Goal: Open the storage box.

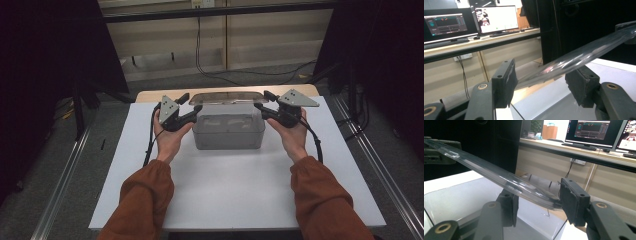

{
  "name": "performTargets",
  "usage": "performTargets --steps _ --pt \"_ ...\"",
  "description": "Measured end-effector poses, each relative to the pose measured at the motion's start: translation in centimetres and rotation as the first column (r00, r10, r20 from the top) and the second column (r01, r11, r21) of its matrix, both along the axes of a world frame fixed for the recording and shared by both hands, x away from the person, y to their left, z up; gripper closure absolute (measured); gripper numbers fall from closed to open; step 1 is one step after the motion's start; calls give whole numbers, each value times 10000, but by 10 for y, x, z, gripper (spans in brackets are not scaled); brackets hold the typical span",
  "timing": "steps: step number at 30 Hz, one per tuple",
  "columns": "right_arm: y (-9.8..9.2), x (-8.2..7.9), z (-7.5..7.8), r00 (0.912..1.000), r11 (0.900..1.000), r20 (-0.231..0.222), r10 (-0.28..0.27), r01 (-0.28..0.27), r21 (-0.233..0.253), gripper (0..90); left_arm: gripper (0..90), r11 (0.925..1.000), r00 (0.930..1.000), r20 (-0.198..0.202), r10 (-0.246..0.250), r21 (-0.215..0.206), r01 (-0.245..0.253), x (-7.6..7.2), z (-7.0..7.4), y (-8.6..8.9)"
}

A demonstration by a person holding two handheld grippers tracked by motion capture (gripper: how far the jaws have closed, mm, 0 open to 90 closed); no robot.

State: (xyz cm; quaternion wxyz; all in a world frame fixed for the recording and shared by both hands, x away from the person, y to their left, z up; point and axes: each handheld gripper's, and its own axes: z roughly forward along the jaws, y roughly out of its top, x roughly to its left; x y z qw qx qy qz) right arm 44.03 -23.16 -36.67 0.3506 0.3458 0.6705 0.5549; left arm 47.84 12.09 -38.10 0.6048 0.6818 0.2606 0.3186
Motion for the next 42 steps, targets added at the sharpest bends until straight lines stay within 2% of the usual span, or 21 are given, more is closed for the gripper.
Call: performTargets --steps 6,9,16,20,23,31,33,34,35,38,42 --pt "0 2 1 10000 9998 51 -47 46 199 503 474 9999 9998 -153 161 2 -161 7 -1 0" --pt "0 4 4 10000 9999 89 -44 43 125 512 506 9997 9996 -132 240 -21 -240 12 1 1" --pt "-1 8 6 9999 9998 134 23 -26 189 517 548 9997 9999 -134 88 211 -85 16 5 0" --pt "-1 11 7 9998 9998 191 -8 4 222 535 588 9998 9999 -111 9 182 -7 19 8 -2" --pt "-2 13 6 9998 10000 211 -65 64 71 546 595 9998 9998 -176 -90 171 93 20 7 -3" --pt "-9 23 -2 9998 9992 3 -197 197 357 564 605 9997 9998 -188 38 223 -34 26 7 -4" --pt "-10 25 -1 9997 9988 7 -248 248 411 571 610 9999 9997 -218 56 154 -53 26 7 -4" --pt "-9 26 0 9998 9992 34 -211 209 344 578 611 9999 9995 -295 83 -58 -85 28 7 -5" --pt "-8 27 0 9999 9994 33 -165 164 320 584 610 9999 9992 -383 88 -91 -91 29 7 -4" --pt "-7 31 1 9999 9996 29 -102 101 272 585 611 9999 9989 -455 55 -89 -59 32 7 -4" --pt "-8 37 0 9999 9989 27 -165 164 437 596 617 9999 9987 -513 80 -118 -86 36 8 -5"
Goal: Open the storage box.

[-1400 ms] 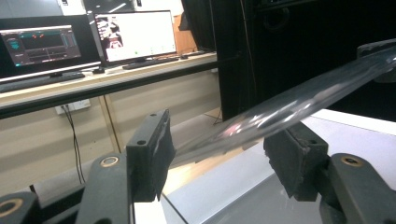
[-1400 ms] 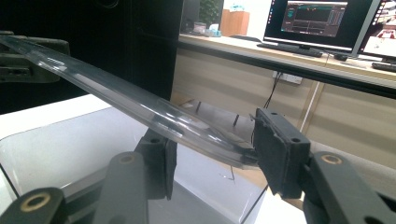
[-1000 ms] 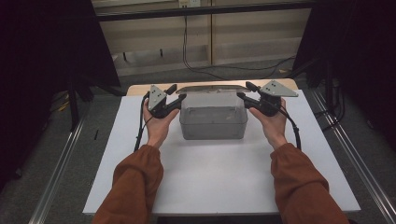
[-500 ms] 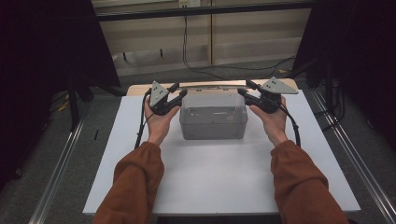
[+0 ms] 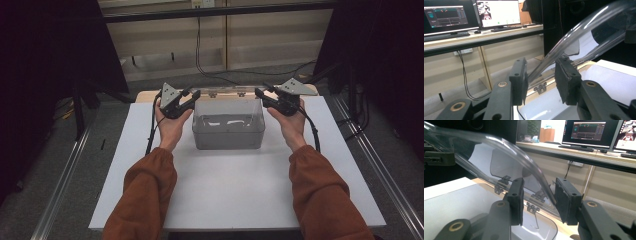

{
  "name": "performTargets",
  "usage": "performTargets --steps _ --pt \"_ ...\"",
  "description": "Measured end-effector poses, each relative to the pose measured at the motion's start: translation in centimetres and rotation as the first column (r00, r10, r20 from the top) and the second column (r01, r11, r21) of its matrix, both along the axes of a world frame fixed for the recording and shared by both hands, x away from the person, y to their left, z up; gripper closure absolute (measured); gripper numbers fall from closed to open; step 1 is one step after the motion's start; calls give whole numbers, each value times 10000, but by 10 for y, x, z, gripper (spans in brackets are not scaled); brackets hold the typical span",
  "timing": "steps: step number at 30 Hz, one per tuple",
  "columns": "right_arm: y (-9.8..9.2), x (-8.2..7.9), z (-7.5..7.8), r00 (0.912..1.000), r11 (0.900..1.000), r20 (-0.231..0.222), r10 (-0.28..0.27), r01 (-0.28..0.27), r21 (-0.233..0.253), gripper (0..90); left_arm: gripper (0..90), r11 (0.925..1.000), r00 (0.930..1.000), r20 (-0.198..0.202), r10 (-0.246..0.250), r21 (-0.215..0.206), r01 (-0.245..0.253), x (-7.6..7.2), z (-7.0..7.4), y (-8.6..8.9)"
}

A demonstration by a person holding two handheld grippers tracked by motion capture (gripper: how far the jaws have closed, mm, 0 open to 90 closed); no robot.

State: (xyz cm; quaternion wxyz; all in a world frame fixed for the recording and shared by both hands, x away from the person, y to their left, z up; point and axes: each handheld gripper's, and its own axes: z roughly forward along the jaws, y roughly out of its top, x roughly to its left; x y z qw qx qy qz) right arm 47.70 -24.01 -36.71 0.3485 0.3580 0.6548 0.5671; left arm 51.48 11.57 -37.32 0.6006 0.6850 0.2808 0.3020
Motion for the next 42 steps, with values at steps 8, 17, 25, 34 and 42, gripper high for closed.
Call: performTargets --steps 8,17,25,34,42 --pt "-2 6 -1 9998 9998 -33 -187 187 -36 629 632 9998 9999 -128 -18 200 21 8 2 -2" --pt "-3 18 4 9997 9997 -10 -238 238 19 640 661 9990 9999 -86 -137 432 141 16 8 -4" --pt "-4 25 7 9996 9993 -65 -284 285 228 661 675 9994 9999 -116 -117 312 121 25 10 -4" --pt "-5 33 6 9997 9991 30 -239 237 363 673 676 9998 9998 -183 -57 166 60 35 6 -6" --pt "-4 40 0 9996 9993 -91 -282 284 232 681 668 9995 9997 -219 -75 306 81 42 6 -7"
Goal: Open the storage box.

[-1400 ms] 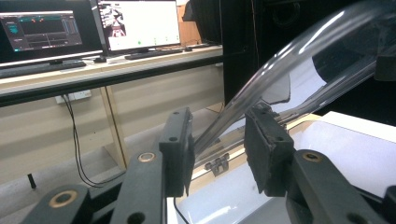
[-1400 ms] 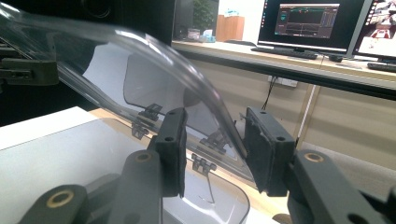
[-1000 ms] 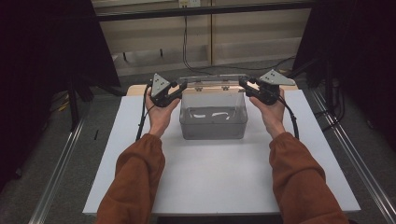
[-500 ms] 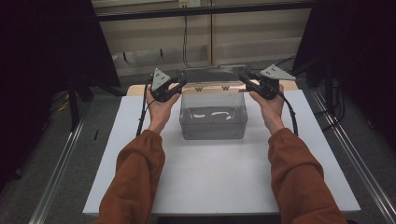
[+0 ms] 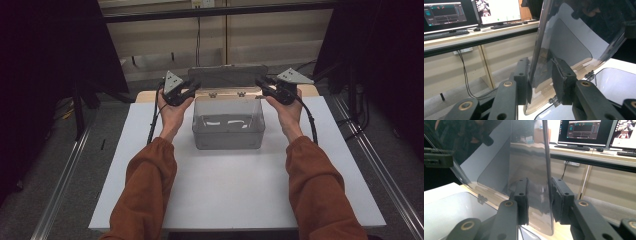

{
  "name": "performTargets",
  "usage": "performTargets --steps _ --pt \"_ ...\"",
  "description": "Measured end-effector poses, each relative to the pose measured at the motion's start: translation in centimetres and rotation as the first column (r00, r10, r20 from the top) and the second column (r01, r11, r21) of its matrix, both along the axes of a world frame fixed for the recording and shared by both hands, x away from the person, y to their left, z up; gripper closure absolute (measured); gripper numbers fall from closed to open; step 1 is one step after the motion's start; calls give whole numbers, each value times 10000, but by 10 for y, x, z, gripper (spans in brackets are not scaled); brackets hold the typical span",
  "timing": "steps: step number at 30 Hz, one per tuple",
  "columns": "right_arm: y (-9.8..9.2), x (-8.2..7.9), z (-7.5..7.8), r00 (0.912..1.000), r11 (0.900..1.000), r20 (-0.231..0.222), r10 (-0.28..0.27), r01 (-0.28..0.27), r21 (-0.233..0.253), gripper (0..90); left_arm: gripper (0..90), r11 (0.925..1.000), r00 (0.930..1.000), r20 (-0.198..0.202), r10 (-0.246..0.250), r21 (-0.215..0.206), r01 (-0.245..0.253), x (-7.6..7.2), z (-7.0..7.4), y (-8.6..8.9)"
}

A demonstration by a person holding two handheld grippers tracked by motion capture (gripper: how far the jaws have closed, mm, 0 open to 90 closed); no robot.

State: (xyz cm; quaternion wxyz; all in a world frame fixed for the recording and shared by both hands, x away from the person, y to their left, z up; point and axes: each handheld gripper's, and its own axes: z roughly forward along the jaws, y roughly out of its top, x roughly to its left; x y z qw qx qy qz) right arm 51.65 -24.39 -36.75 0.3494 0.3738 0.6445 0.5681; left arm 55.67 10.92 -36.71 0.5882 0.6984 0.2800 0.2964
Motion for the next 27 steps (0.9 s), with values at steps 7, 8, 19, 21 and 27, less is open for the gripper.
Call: performTargets --steps 7,8,19,21,27 --pt "-1 6 -6 9998 9999 -161 -85 86 54 694 664 10000 9999 -158 22 -5 -22 6 -1 -1" --pt "-1 7 -8 9996 9999 -263 -127 129 86 696 661 10000 9997 -231 27 5 -27 6 -1 -1" --pt "-5 13 -15 9979 9996 -584 -268 271 37 736 656 9998 9981 -606 119 188 -108 15 -13 -3" --pt "-5 14 -17 9977 9996 -612 -277 278 11 739 655 9996 9981 -608 119 265 -103 16 -14 -3" --pt "-5 18 -21 9965 9996 -783 -275 279 33 742 641 9993 9964 -814 229 315 -203 21 -23 -2"
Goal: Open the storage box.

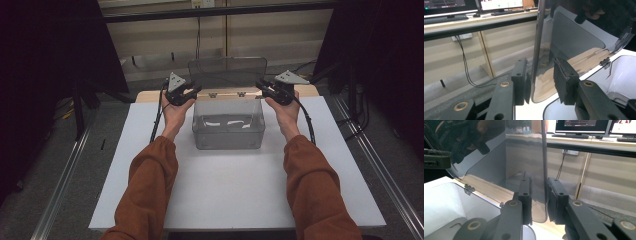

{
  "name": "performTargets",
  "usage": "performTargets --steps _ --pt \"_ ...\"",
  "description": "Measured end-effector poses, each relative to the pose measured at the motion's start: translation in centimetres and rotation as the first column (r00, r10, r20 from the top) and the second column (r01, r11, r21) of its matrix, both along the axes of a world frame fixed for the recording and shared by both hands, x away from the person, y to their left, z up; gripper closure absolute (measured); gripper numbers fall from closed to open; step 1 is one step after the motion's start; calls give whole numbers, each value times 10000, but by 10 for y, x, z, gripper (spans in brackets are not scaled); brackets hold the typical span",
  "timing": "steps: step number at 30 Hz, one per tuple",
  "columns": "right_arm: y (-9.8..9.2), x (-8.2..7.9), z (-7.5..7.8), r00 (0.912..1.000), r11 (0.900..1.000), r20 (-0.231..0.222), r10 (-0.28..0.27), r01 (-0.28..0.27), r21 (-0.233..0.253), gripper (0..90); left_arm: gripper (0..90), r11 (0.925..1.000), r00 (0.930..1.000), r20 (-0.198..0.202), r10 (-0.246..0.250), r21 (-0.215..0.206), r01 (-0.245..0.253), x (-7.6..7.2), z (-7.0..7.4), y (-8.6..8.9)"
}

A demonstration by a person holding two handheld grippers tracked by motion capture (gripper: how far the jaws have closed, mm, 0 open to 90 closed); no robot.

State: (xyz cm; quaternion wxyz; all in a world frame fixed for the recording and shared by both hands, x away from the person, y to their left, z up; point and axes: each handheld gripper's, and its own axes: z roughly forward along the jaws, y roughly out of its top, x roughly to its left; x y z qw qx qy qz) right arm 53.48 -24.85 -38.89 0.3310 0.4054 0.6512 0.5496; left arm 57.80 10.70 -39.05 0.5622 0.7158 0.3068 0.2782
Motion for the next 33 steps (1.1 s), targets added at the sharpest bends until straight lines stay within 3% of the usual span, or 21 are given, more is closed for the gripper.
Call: performTargets --steps 8,11,14,20,22,27,33 --pt "1 6 1 9996 9997 -210 164 -167 -154 723 640 9997 9985 -501 -211 -163 203 8 -10 -3" --pt "1 6 0 9997 9998 -217 146 -148 -104 721 643 9997 9987 -511 -71 -236 59 8 -10 -4" --pt "1 9 -3 9992 9998 -371 126 -132 -158 713 661 9997 9977 -631 -230 -102 224 10 -8 -3" --pt "0 13 -8 9986 9998 -501 152 -147 99 702 674 9998 9975 -713 0 -178 -12 11 -9 -3" --pt "0 14 -10 9984 9999 -553 120 -117 51 706 681 9990 9955 -933 -134 -435 94 12 -8 -2" --pt "-1 18 -15 9977 9982 -679 -4 44 593 735 693 9985 9948 -1010 -87 -554 31 12 -8 -2" --pt "1 23 -15 9964 9984 -834 -123 169 549 738 709 9971 9936 -1132 18 -748 -103 14 -9 -2"
